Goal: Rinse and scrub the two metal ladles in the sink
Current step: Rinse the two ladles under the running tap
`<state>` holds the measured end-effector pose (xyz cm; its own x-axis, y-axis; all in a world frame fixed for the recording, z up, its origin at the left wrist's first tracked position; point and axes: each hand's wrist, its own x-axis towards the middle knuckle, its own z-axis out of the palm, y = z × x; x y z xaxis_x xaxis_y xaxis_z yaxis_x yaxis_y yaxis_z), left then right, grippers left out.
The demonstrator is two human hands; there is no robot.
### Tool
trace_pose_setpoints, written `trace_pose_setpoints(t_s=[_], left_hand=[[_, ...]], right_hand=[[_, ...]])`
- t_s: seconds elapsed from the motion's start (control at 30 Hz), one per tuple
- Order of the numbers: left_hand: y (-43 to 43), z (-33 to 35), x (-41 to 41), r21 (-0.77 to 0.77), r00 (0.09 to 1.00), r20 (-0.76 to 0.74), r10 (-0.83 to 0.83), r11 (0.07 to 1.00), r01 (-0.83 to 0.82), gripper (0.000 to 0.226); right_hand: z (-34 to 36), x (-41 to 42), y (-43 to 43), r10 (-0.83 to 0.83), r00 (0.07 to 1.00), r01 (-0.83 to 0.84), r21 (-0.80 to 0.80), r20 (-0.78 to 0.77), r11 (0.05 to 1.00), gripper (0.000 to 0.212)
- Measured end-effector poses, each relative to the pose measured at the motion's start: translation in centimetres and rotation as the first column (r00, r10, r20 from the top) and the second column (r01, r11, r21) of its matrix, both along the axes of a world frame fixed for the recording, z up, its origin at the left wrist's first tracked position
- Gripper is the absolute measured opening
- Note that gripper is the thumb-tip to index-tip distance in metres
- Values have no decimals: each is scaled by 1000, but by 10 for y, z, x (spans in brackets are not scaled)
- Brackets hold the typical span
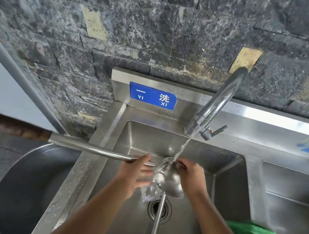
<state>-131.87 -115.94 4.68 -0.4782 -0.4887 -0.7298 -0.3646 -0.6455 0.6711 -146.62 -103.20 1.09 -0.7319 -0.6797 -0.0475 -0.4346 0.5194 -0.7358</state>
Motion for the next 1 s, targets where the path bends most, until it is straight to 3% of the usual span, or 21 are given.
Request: trace_pose_setpoints(t_s=[0.07,0.13,0.17,0.2,0.23,0.27,0.3,0.37,0.43,0.47,0.5,0.57,0.6,0.67,0.77,0.8,0.93,1.0], left_hand=[[2,16,16,164,951,63,-304,943,290,63],[6,38,23,225,886,-21,-463,862,455,76],[8,46,23,105,883,-12,-469,878,467,71],[8,50,20,-135,893,36,-449,883,449,60],[6,49,14,-447,899,136,-416,784,430,46],[2,46,9,-697,885,274,-376,557,452,34],[-2,43,3,-798,849,402,-344,322,509,26],[-7,39,-4,-758,724,602,-337,44,651,22],[-10,30,-10,-643,570,738,-361,-124,756,28],[-13,26,-11,-588,491,766,-414,-144,796,35],[-17,22,-11,-531,426,750,-506,-77,844,42],[-24,15,-7,-324,384,592,-709,226,919,48],[-26,11,-4,-257,395,546,-739,301,918,45],[-26,2,2,-311,385,614,-689,237,921,37],[-18,-6,10,-416,406,707,-579,124,901,32],[-16,-8,12,-436,411,722,-557,96,895,33],[-4,-8,13,-441,375,820,-433,-61,895,31],[-1,-7,11,-454,397,839,-371,-77,887,32]], right_hand=[[4,-4,4,27,999,-28,-11,-44,1000,24],[6,-6,6,39,993,-42,-25,-111,999,22],[5,-6,7,35,991,-40,-33,-132,999,22],[5,-6,8,31,990,-37,-43,-138,998,23],[6,-4,9,28,991,-35,-54,-134,998,24],[7,-1,9,32,991,-41,-70,-131,997,26],[9,3,9,40,991,-52,-92,-129,994,26],[9,12,8,64,986,-89,-164,-152,982,18],[4,18,5,103,973,-142,-187,-207,972,8],[0,21,4,110,966,-153,-172,-234,973,4],[-5,24,4,107,960,-152,-161,-258,975,3],[-12,31,5,80,954,-139,-190,-288,972,10],[-14,36,5,69,956,-133,-212,-286,968,18],[-10,45,7,120,975,-150,-155,-188,976,36],[2,49,9,335,941,-325,150,-49,934,76],[6,49,6,374,927,-363,204,-17,909,79],[13,48,-17,260,960,-275,178,100,945,29],[16,40,-28,156,947,-216,199,281,956,39]])
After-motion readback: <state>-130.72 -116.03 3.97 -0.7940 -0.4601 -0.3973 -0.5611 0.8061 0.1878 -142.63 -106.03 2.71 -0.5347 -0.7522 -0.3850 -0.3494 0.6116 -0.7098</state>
